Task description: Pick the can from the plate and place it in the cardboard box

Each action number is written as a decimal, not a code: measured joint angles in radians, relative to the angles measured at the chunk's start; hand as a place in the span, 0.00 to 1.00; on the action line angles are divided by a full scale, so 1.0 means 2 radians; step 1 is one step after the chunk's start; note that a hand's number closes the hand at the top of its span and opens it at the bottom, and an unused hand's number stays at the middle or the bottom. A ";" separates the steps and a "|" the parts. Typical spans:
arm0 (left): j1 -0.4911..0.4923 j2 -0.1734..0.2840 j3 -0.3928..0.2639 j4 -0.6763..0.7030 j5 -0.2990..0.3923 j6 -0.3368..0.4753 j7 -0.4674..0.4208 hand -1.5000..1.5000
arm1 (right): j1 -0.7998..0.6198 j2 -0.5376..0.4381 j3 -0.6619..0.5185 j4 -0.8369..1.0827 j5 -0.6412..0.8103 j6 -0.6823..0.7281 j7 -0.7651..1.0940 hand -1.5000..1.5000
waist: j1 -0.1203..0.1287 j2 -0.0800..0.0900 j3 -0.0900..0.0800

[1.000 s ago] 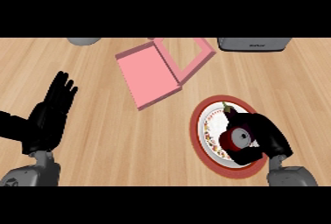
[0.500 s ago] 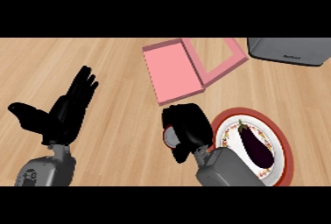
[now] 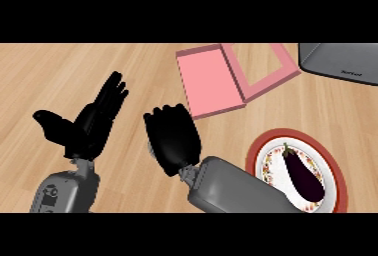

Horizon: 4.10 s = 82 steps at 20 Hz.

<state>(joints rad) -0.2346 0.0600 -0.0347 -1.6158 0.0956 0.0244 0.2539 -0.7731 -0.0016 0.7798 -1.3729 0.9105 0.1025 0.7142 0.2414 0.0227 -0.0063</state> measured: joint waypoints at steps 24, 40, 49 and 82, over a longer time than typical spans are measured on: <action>-0.013 -0.003 0.011 0.023 -0.012 0.018 -0.009 0.50 | -0.294 -0.004 -0.052 0.188 -0.063 -0.177 0.190 1.00 | -0.032 0.000 0.000; -0.002 0.007 0.026 0.011 -0.005 0.017 -0.011 0.50 | -0.336 -0.001 -0.024 0.408 -0.095 -0.225 0.147 1.00 | -0.050 0.006 0.001; -0.002 0.005 0.025 0.010 -0.008 0.019 -0.015 0.50 | -0.299 0.000 -0.040 0.475 -0.177 -0.149 0.115 0.00 | -0.049 0.009 0.001; 0.048 0.017 0.052 -0.014 0.001 0.021 -0.020 0.50 | -0.172 -0.001 -0.199 0.308 -0.389 -0.595 -0.235 0.00 | -0.095 -0.005 0.003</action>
<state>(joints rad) -0.1388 0.0944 0.0684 -1.6439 0.0968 0.0673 0.2132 -1.1169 -0.0040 0.3809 -0.7573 0.1328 -1.0882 0.2435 0.0515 0.0133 0.0005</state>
